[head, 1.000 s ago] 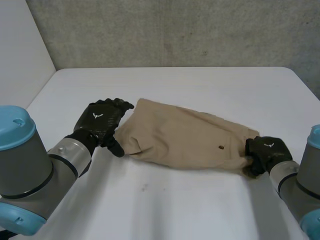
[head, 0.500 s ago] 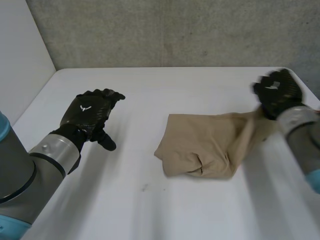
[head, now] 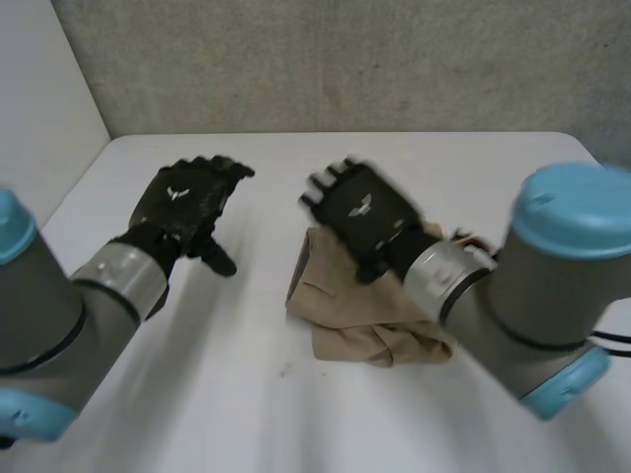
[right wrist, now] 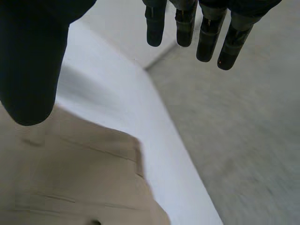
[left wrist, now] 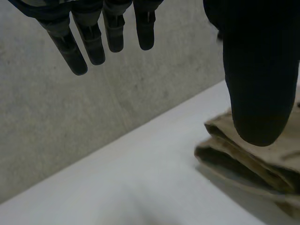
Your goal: Fold the shorts.
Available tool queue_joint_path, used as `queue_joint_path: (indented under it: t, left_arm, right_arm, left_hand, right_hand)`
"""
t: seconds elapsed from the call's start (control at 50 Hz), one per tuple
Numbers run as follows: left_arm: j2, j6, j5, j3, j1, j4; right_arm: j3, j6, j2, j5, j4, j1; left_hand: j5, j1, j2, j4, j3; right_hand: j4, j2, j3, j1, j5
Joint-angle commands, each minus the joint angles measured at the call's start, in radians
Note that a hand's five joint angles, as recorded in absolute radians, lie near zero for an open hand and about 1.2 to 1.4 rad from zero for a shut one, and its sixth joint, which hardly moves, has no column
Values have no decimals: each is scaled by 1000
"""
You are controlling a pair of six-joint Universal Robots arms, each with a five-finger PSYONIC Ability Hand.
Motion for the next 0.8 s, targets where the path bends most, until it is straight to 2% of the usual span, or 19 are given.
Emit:
queue_joint_path:
  t: [0.02, 0.04, 0.06, 0.2, 0.26, 0.42, 0.5, 0.62, 0.8]
  left_arm:
    - [-192, -9, -6, 260, -110, -3]
    - [-271, -11, -7, 358, -159, -15]
    - [-298, -12, -7, 388, -174, -23]
    - [-540, -34, -12, 590, -234, -83]
    - [-606, -34, -17, 621, -242, -101]
    - [-743, -12, -96, 652, -239, -182]
    - [-745, 30, -102, 650, -234, -210]
    - [-697, 104, -102, 630, -236, -232]
    - [-432, 106, -104, 583, -245, -233]
  right_arm:
    - [28, 473, -107, 70, 43, -178]
    - [26, 477, -103, 69, 68, -189]
    - [23, 474, -94, 72, 88, -192]
    - [-29, 400, 63, 92, 173, -207]
    - [-49, 385, 138, 108, 185, -222]
    - [-92, 374, 253, 161, 231, -229]
    - [-142, 322, 295, 187, 318, -227]
    - [-179, 279, 272, 196, 352, -215]
    - [-244, 337, 53, 210, 315, -215]
  left_hand:
    - [11, -10, 13, 11, -12]
    - [17, -4, 18, 16, -6]
    - [20, -1, 21, 19, -3]
    - [31, 11, 33, 31, 9]
    - [37, 17, 39, 37, 15]
    - [58, 37, 60, 58, 35]
    - [55, 34, 57, 55, 33]
    - [34, 14, 36, 34, 12]
    - [5, -16, 7, 5, -17]
  right_hand:
    - [-55, -40, -36, -26, -61]
    - [-55, -40, -36, -26, -61]
    - [-55, -40, -36, -26, -61]
    - [-55, -40, -36, -26, -61]
    - [-55, -40, -36, -26, -61]
    - [-55, -40, -36, -26, -61]
    - [-55, -40, -36, -26, -61]
    - [-55, -40, -36, -26, -61]
    - [-55, -40, -36, -26, -61]
